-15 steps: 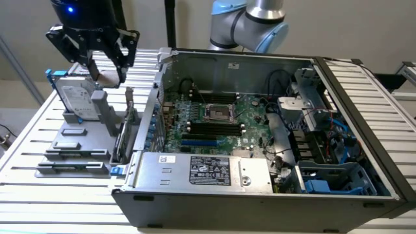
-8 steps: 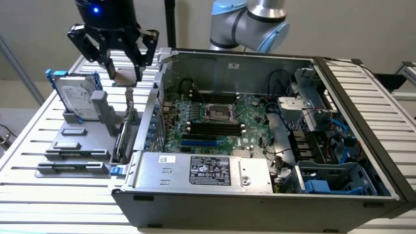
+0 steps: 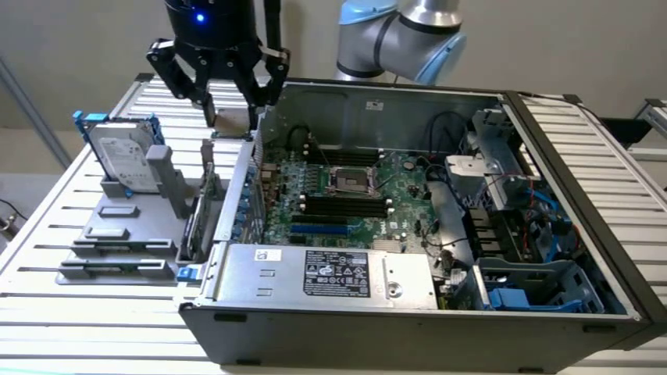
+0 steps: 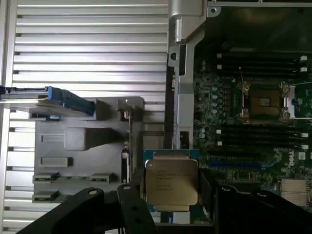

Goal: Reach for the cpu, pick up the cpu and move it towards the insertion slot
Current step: 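Pick up the cpu and move it towards the insertion slot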

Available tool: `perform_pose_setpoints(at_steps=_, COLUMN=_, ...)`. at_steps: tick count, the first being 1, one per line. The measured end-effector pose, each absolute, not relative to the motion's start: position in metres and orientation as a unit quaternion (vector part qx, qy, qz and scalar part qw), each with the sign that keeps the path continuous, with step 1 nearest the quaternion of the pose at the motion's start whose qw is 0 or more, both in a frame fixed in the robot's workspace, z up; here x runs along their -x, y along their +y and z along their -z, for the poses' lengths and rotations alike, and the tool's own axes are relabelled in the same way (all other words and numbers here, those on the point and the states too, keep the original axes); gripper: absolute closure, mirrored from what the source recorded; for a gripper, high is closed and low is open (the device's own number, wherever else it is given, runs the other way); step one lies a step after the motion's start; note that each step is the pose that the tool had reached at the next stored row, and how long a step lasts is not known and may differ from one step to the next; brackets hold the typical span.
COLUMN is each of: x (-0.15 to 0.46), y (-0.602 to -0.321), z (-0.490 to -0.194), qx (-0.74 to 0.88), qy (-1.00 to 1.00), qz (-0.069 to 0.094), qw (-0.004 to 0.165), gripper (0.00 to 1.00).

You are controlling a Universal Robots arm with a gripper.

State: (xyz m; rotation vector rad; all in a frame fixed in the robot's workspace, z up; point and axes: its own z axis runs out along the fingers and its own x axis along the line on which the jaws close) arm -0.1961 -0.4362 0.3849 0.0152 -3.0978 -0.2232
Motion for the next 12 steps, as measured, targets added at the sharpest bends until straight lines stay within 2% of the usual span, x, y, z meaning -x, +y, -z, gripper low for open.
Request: perform_pose_setpoints(at_steps=12, x=0.141, y=-0.436, z=-0.385, qx=-0.005, qy=-0.997, qz=0.074, qw=0.018, gripper=0.45)
